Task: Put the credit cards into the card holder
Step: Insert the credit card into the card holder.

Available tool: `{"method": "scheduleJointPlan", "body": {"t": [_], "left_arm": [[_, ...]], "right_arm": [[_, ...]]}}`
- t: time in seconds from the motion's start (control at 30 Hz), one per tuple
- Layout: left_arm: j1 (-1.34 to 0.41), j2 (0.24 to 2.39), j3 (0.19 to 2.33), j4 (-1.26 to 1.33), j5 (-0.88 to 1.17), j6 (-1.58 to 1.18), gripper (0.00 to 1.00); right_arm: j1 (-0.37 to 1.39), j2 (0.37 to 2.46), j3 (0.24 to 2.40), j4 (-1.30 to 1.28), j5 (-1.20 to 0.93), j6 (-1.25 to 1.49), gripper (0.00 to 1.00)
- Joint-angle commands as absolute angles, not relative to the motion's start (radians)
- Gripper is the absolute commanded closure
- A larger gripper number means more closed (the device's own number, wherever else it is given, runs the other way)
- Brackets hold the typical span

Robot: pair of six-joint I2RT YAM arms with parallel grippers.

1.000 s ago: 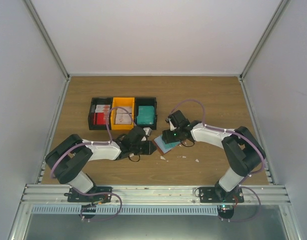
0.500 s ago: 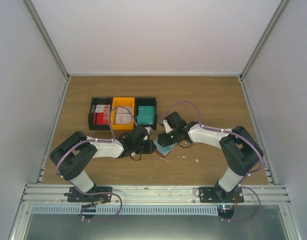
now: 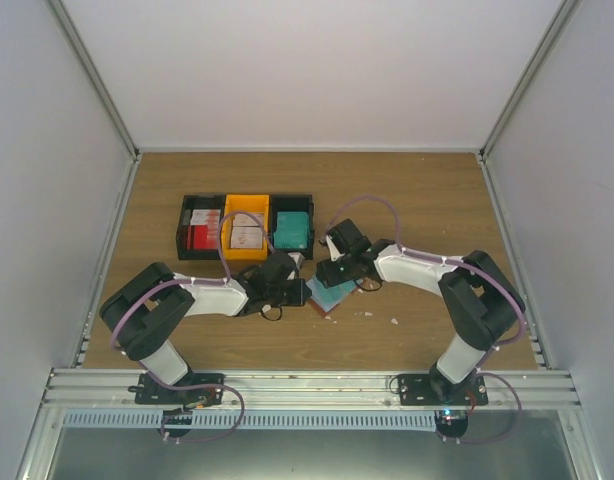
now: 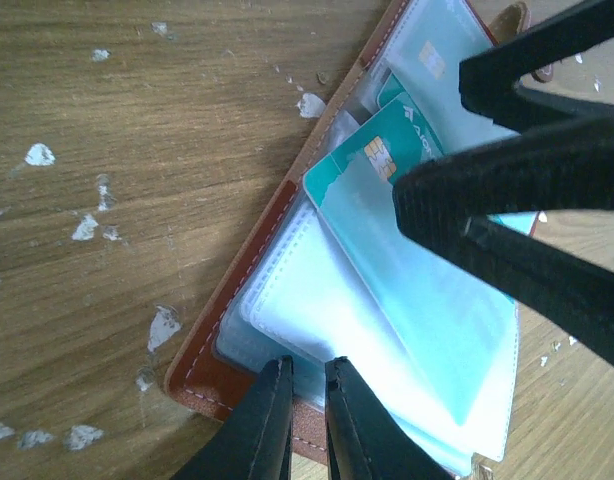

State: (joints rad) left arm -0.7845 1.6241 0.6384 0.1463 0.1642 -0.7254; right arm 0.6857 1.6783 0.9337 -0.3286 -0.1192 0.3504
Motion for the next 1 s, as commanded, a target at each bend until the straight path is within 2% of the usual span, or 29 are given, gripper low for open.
{"method": "scheduleJointPlan", "body": {"t": [0.0,0.27,0.53,0.67,0.83,0.97], "left_arm": [[-0.779,1.625,0.644,0.130,0.109,-0.720,0.87],[-0.776,1.634,0.663,0.106,0.080,-0.704,0.87],[-0.761,1.601,0.699,0.080,0.095,-0.609,0.82],[-0.770,1.544,0.692,0.086,0.179,-0.605,0.77],[-0.800,1.549,0.660,0.194,0.311,-0.656,0.77],[-0.811,1.629,0.680,0.206,0.307,-0.682,0.80]], "right_arm": [[0.696,1.712,0.972,-0.317,-0.054,0.365,0.42],[0.696,1.727,0.979,-0.328,-0.071,0.391,0.44],[0.675,1.612,0.916,-0.306,-0.075,0.510,0.46],[0.647,1.547,0.850,-0.277,-0.144,0.559,0.51],[0.605,1.515,0.782,-0.205,-0.320,0.555,0.53],[0.573,1.529,0.752,-0.167,-0.408,0.537,0.54]]}}
